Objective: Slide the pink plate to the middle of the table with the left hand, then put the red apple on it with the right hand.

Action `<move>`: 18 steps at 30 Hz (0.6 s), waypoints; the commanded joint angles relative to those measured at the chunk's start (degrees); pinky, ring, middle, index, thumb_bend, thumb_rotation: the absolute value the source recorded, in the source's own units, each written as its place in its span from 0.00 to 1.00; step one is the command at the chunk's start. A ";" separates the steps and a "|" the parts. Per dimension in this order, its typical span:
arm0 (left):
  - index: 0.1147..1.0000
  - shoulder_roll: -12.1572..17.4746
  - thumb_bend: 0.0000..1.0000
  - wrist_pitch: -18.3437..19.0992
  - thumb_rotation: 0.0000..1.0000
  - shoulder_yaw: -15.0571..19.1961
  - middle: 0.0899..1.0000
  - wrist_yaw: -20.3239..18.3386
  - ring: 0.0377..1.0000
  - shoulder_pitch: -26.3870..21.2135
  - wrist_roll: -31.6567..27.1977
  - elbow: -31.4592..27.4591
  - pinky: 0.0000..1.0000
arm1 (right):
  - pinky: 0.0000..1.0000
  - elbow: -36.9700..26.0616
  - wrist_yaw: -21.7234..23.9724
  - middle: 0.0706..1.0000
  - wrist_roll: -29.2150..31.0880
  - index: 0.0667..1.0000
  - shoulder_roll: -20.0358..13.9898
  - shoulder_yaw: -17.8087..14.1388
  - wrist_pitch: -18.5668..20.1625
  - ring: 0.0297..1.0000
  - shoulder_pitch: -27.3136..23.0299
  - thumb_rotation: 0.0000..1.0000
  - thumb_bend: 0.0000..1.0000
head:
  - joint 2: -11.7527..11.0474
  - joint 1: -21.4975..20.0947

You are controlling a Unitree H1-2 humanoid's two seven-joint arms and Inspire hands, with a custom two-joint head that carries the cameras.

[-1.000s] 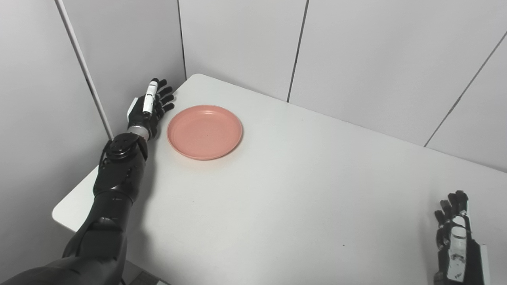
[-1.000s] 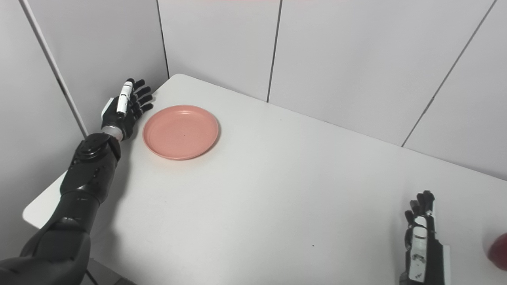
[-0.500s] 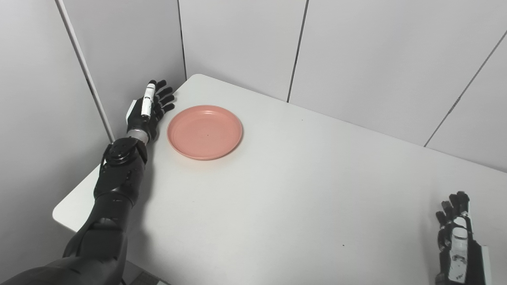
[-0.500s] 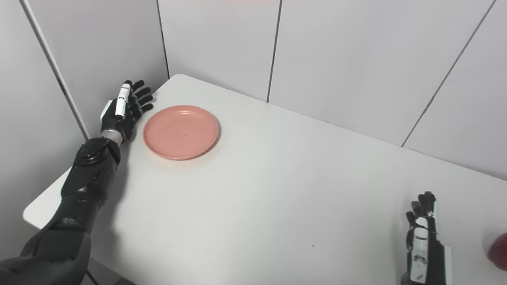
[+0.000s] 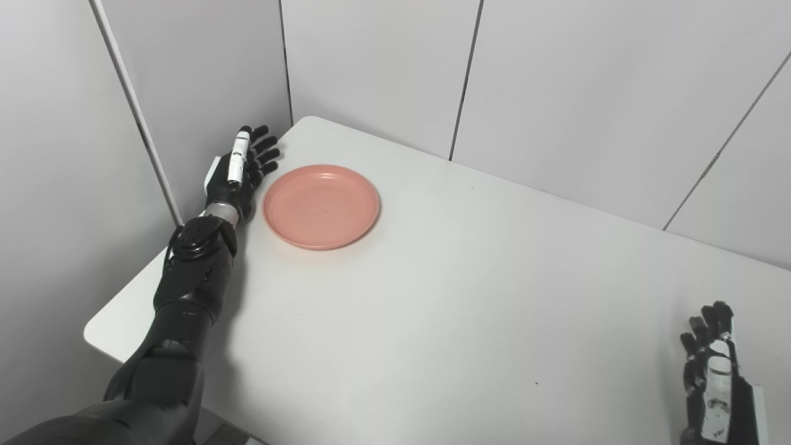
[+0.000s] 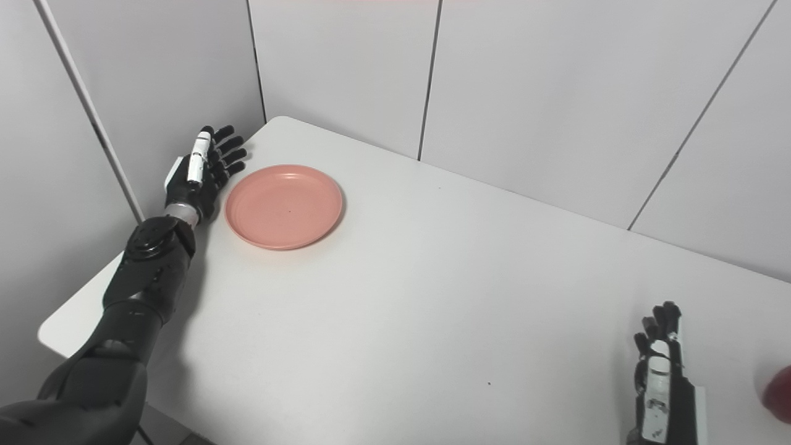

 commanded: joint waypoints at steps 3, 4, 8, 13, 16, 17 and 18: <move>0.80 -2.19 0.36 1.45 1.00 -1.42 0.83 -1.04 0.84 0.45 -0.11 -0.88 0.85 | 1.00 3.08 0.49 1.00 -0.12 1.00 -0.65 -0.48 -0.11 1.00 3.68 1.00 0.14 | 0.07 -0.13; 0.81 -2.35 0.35 1.83 1.00 -1.53 0.83 -1.04 0.84 0.62 -0.22 -1.46 0.85 | 1.00 3.09 0.40 1.00 -0.15 1.00 -0.59 -0.51 -0.07 1.00 3.68 1.00 0.14 | 0.03 -0.14; 0.82 -2.60 0.36 1.95 1.00 -1.68 0.84 -2.03 0.85 0.79 -0.76 -1.56 0.85 | 1.00 2.82 0.41 1.00 0.03 1.00 -0.47 -0.47 0.41 1.00 3.72 1.00 0.14 | 0.06 -0.26; 0.81 -3.22 0.37 3.36 1.00 -1.73 0.83 -1.72 0.84 1.34 -0.86 -3.91 0.85 | 1.00 2.56 -0.20 1.00 -0.59 1.00 -0.20 -0.46 0.68 1.00 3.73 1.00 0.15 | 0.06 -0.34; 0.81 -3.61 0.37 3.96 1.00 -1.85 0.83 -1.36 0.84 1.39 -0.74 -4.54 0.84 | 1.00 2.58 -0.18 1.00 -0.80 1.00 -0.20 -0.37 0.66 1.00 3.70 1.00 0.15 | 0.05 -0.48; 0.81 -3.77 0.37 4.31 1.00 -1.88 0.84 -1.19 0.84 1.52 -0.71 -5.10 0.84 | 1.00 2.64 -0.13 1.00 -0.79 1.00 -0.22 -0.37 0.66 1.00 3.67 1.00 0.15 | 0.05 -0.48; 0.81 -3.84 0.37 4.10 1.00 -1.96 0.84 -1.74 0.84 1.58 -0.85 -5.11 0.84 | 1.00 2.63 -0.11 1.00 -0.76 1.00 -0.20 -0.37 0.67 1.00 3.69 1.00 0.16 | 0.03 -0.50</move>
